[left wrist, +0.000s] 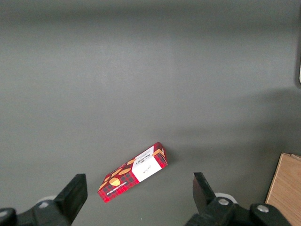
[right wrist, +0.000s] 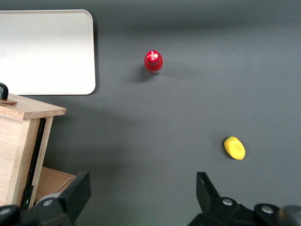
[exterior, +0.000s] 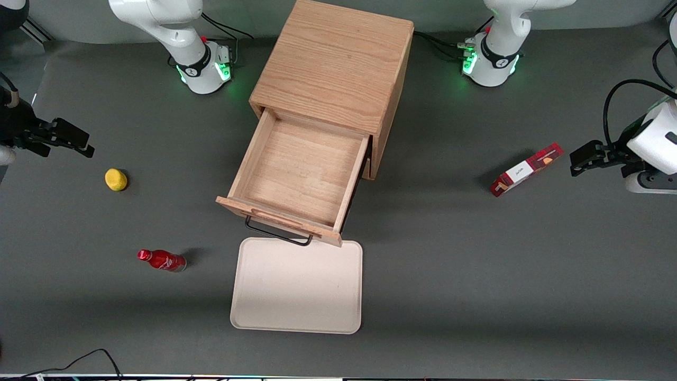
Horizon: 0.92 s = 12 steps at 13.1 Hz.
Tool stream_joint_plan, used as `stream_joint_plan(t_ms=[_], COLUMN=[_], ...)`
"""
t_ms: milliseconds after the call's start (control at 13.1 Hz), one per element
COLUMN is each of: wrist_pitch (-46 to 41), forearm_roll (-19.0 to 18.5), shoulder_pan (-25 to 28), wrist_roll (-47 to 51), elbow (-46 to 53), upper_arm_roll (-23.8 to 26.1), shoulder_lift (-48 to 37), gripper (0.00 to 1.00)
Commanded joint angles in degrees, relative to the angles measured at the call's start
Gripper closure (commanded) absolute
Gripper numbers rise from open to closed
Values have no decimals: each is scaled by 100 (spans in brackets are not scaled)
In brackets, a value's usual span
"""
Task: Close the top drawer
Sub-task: 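Move the right gripper toward the black handle of the open drawer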
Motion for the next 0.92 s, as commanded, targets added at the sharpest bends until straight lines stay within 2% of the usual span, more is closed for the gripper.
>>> stream_joint_plan(t_ms=[0,306,535,764,840], wrist_pitch=[5,102,93,110,119], forearm_roll=[-29,-20,-11,751,771], shoulder_pan=[-143,-152,-161,-196,-188], wrist_roll=[76,-186,-635,-969,-1004], elbow=[-196,-22,943,1883,2313], upper_arm_roll=[132,272,588,756,922], shoulder_lift=[-150,77,937,1850,2193], gripper=[0,0,0,0,0])
